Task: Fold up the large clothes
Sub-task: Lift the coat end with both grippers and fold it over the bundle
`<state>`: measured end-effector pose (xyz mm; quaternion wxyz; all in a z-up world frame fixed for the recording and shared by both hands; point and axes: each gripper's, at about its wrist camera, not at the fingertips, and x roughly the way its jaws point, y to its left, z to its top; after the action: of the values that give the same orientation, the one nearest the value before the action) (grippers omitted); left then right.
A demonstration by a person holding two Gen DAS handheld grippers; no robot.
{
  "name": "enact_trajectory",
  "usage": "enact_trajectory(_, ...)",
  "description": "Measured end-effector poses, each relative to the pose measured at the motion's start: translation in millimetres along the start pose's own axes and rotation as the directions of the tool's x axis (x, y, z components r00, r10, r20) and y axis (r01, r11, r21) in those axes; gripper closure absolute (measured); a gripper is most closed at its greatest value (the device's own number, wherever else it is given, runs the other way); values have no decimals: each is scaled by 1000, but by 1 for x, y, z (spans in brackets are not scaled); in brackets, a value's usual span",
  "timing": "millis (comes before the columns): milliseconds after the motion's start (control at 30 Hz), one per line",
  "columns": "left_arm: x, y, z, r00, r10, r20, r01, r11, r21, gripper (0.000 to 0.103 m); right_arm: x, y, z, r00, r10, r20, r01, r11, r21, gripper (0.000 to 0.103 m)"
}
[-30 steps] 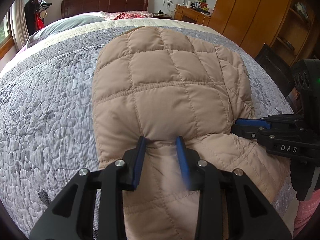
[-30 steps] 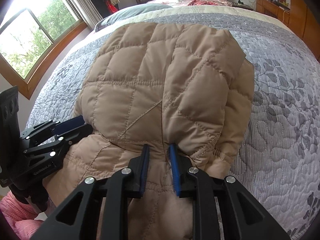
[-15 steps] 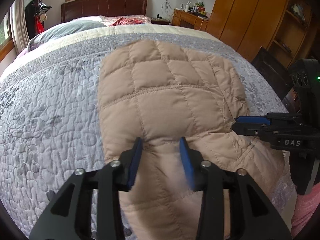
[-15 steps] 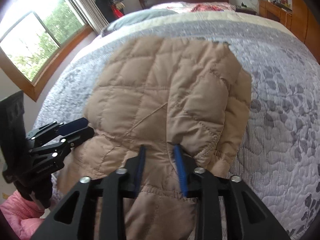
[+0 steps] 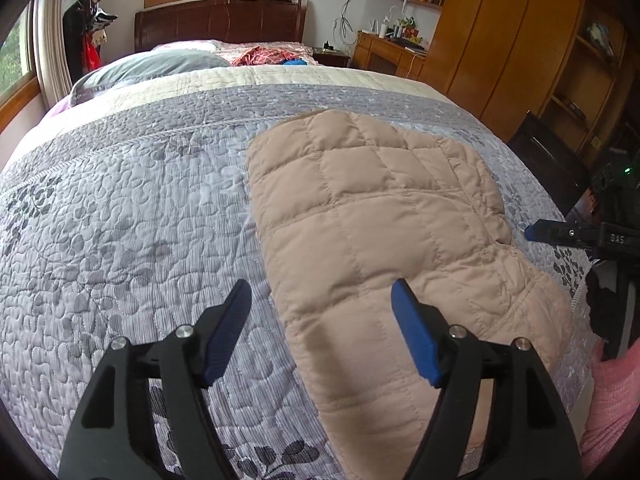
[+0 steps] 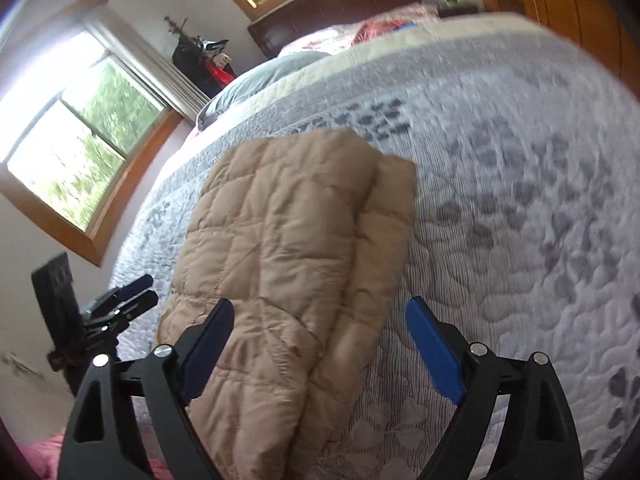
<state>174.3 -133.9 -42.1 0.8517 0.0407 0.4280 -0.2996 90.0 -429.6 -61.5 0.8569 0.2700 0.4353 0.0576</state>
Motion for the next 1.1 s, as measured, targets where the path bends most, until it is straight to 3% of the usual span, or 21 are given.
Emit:
enact_trajectory(200,7,7,-3,1000,-8,-22,8,1000,-6,23,15,-21,-4,994,107,-23,-105,992,69,13)
enact_trajectory(533,22,18,-2,994,-93,-60,90,995,-46,18,41,-45,-9,967,251,-48,-244,961,128,10)
enact_trajectory(767,35,27,-1,983,-162,-86,155,984,-86,16,60,-45,-11,952,295,-78,-285,951,122,9)
enact_trajectory(1000,63,49,-1,930,-344,-127,314,926,-210,13,77,-30,-12,943,315,-104,-306,948,91,8)
enact_trajectory(1100,76,54,-3,893,-428,-139,385,887,-255,12,84,-20,-10,938,326,-117,-319,945,75,8)
